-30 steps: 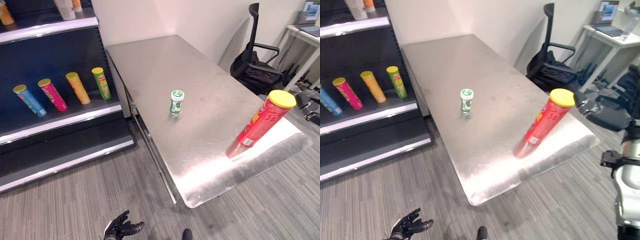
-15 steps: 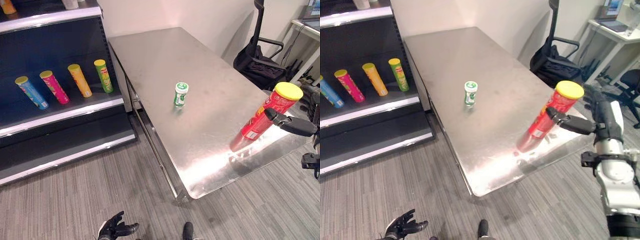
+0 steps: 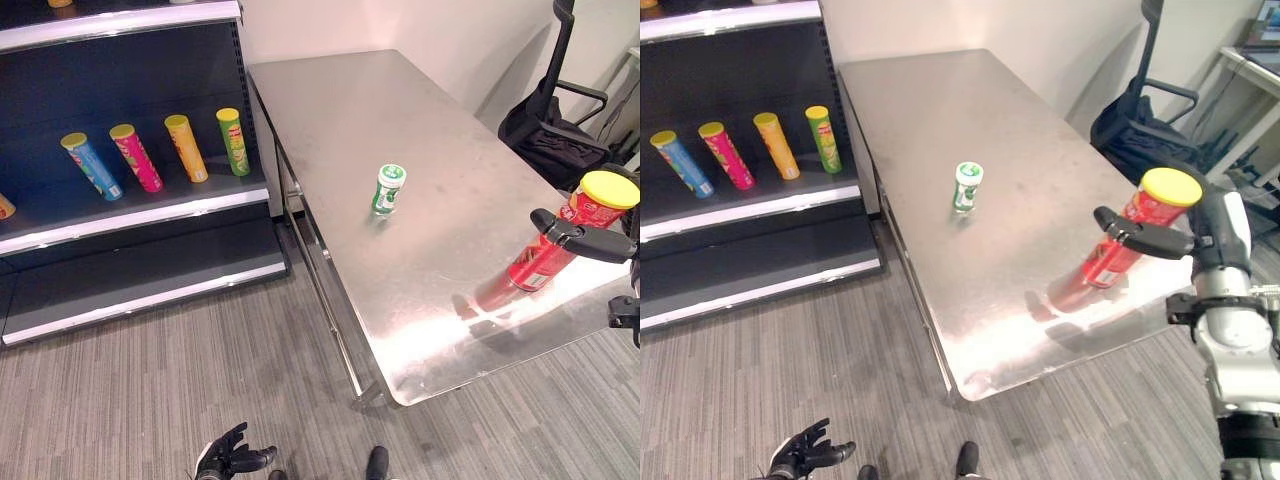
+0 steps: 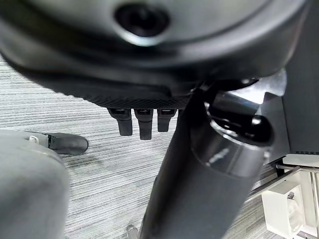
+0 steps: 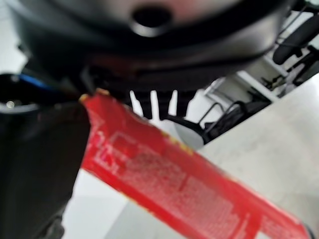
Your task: Put the goods on the table back onto the shelves and tidy them up.
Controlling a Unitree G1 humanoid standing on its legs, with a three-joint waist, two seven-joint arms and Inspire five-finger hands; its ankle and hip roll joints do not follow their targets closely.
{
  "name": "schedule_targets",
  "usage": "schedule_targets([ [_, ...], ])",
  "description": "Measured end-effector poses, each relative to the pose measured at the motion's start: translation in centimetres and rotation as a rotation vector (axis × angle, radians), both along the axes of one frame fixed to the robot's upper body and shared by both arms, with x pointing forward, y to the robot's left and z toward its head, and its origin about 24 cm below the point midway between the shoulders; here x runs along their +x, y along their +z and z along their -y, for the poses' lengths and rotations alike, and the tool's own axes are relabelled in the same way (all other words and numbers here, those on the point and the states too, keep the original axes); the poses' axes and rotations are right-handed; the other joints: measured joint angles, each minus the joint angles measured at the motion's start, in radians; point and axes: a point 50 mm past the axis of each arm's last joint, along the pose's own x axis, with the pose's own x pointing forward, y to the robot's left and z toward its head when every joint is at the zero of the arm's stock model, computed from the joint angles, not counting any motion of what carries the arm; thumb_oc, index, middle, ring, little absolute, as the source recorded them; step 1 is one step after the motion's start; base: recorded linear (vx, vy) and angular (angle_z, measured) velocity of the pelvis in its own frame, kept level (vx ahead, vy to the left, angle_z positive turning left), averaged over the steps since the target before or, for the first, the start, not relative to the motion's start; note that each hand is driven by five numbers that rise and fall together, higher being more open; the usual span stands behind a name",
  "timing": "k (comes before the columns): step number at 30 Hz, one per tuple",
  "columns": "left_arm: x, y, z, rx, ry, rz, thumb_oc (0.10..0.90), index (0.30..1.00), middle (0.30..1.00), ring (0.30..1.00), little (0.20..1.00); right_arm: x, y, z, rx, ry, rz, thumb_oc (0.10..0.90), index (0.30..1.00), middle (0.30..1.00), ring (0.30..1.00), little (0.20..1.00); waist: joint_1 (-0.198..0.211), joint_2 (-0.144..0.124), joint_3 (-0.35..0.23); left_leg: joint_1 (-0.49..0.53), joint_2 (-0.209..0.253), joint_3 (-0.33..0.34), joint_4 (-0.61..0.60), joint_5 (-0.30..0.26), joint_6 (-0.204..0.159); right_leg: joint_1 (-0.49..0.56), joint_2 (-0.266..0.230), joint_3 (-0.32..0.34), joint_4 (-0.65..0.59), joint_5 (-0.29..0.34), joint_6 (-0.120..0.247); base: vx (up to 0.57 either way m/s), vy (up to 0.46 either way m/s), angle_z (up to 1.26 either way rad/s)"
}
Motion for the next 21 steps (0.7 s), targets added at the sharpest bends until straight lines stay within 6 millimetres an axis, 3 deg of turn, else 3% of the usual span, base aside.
schedule_targets([
  [7, 0.01, 0.02, -0.09, 0.003, 0.000, 0.000, 0.800, 0.900, 0.900, 0.900, 0.900, -0.04, -0.24, 0.25, 0.001, -0.018, -0.017, 0.800, 0.900, 0.900, 0.900, 0.900, 0.000, -0.004, 0.004, 0.000, -0.001, -0.001, 0.000, 0.000, 0.000, 0.000, -0.001, -0.001, 0.000, 0.000, 0.000, 0.00, 0.000, 0.00],
  [8, -0.01, 0.04, -0.22, 0.007, -0.001, -0.001, 0.800, 0.900, 0.900, 0.900, 0.900, 0.04, -0.23, 0.22, 0.002, -0.018, -0.017, 0.513, 0.469, 0.469, 0.469, 0.469, 0.000, -0.004, 0.004, 0.000, -0.001, -0.001, 0.000, 0.000, 0.000, 0.000, -0.001, 0.000, 0.000, 0.000, 0.000, 0.00, 0.000, 0.00],
  [10, 0.05, 0.12, -0.53, 0.016, -0.002, 0.000, 0.800, 0.900, 0.900, 0.900, 0.900, 0.37, -0.14, 0.00, 0.002, -0.017, -0.013, 0.400, 0.300, 0.300, 0.300, 0.300, 0.000, -0.005, 0.005, 0.000, -0.001, 0.000, 0.000, 0.000, 0.000, 0.000, -0.001, 0.000, 0.000, 0.000, 0.000, 0.00, 0.000, 0.00],
  [21, 0.03, 0.17, -0.78, 0.034, 0.010, -0.002, 0.800, 0.900, 0.900, 0.900, 0.900, 0.73, 0.70, -0.17, 0.003, -0.047, 0.043, 0.400, 0.300, 0.300, 0.300, 0.300, 0.002, -0.001, 0.007, 0.000, -0.001, 0.000, 0.000, 0.000, 0.000, 0.000, -0.001, 0.000, 0.000, 0.000, 0.000, 0.00, -0.003, 0.00],
])
